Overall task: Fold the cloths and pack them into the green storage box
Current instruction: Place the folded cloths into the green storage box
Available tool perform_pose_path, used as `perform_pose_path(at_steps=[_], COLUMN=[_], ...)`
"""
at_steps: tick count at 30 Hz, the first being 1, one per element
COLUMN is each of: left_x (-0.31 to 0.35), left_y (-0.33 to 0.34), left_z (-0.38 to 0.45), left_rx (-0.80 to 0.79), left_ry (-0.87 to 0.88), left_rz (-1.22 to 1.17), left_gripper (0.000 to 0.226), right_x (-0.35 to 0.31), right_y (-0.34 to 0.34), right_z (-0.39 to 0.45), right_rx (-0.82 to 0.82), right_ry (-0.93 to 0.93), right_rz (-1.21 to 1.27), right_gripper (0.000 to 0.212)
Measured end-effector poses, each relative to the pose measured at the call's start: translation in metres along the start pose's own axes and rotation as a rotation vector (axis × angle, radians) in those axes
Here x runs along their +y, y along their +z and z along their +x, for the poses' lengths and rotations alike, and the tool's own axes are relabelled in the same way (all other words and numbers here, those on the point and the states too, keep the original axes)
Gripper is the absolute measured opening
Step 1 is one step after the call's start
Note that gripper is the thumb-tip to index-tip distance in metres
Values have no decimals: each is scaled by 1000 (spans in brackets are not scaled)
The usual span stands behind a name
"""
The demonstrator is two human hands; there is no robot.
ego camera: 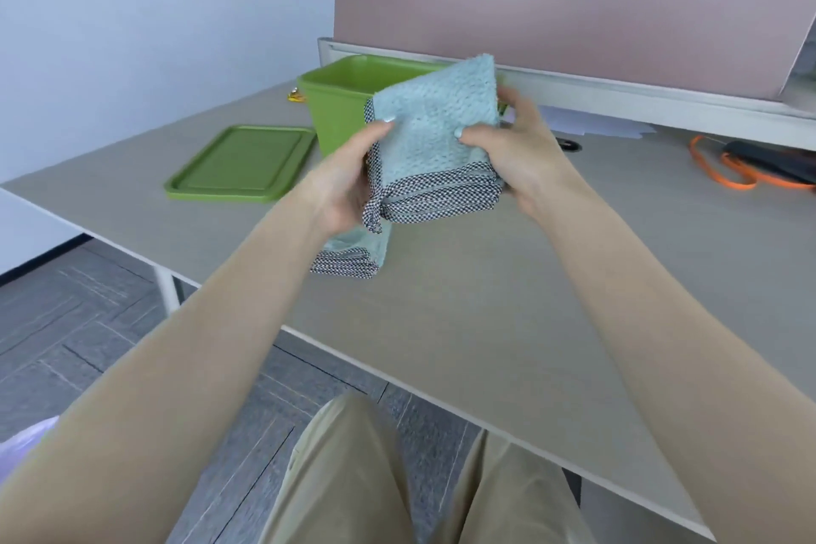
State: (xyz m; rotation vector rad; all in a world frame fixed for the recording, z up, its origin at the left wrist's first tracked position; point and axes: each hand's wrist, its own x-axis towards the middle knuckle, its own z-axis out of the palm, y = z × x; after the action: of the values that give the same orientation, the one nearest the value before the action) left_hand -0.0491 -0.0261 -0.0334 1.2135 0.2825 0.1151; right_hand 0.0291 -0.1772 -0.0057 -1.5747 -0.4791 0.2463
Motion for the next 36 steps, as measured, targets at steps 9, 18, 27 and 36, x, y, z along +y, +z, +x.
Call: perform_pose_path(at_steps=[9,18,27,36], left_x=[88,128,138,98], left_y=[-31,-43,-52,-79], left_z=[55,157,210,246], left_rx=[134,119,67,-159], left_ry=[92,-126,-504,-762], left_rz=[216,155,545,1321], left_gripper=[19,13,24,35], right_x=[-16,-17,-10,42], right_y=[35,22,40,71], right_z=[91,190,211,232], right_rx=[-49,-210,-65,27], right_ry=[-18,471,958,1327], right_rz=[122,367,415,69], right_gripper=[54,19,26,31])
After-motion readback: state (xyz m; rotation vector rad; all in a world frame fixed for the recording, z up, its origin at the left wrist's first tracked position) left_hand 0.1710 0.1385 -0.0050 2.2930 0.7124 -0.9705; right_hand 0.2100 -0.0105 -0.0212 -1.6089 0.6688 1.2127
